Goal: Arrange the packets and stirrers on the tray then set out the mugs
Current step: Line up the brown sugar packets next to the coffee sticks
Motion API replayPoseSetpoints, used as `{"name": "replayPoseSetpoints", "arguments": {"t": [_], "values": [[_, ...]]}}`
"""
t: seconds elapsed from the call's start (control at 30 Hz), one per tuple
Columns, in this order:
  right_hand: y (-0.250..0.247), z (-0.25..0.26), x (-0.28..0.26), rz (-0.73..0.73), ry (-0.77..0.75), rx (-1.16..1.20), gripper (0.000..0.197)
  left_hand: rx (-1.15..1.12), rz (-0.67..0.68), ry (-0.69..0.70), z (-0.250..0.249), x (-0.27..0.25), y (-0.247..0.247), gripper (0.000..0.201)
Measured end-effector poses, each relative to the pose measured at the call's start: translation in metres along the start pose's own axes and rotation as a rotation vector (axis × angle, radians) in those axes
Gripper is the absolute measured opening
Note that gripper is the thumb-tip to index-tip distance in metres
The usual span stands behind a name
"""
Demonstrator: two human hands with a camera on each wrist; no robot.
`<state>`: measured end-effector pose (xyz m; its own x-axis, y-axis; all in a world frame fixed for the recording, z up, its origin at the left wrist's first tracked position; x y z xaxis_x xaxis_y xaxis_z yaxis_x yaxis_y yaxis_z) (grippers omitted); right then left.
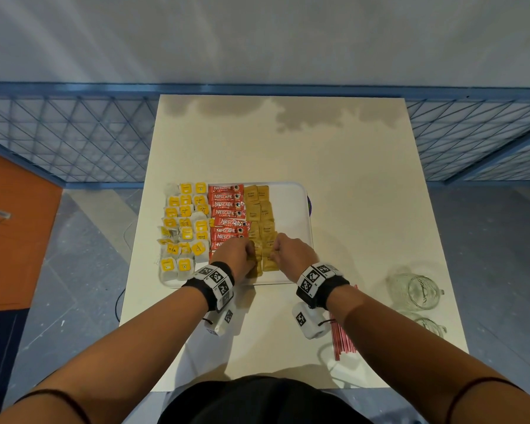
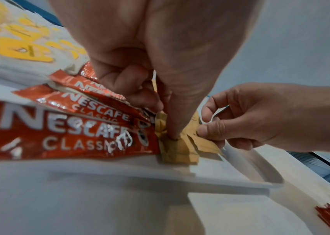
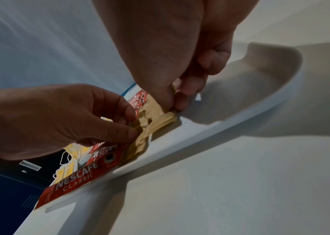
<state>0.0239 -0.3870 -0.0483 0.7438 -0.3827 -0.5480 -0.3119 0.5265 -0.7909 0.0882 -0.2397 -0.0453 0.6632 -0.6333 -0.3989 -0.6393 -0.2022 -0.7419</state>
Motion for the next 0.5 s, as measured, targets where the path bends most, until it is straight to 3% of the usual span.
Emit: {"name": "replayPoseSetpoints", "arguments": {"t": [0.3,0.5], "values": [[-0.009,-0.014,-0.019,-0.004,-0.048,0.148,0.023,0.020,-0.074,0.099,-0.011,-0.008,-0.003,0.007],[-0.023,-0.067,-0.049,-0.036,0.021,0.264,0.020,0.007,0.006,0.249,-0.035,-0.019,0.007,0.013]]}}
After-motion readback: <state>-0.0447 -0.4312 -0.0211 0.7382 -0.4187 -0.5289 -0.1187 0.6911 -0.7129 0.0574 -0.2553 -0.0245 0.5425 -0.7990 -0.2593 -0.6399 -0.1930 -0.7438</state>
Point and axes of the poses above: each hand's wrist, its own x-axis towards the middle knuckle, its own y-axis out of the palm, z = x × y, the point moved 5 cm from there along x, towards the middle knuckle, and after that the axes turned 13 degrees about y, right-handed, at the moved point
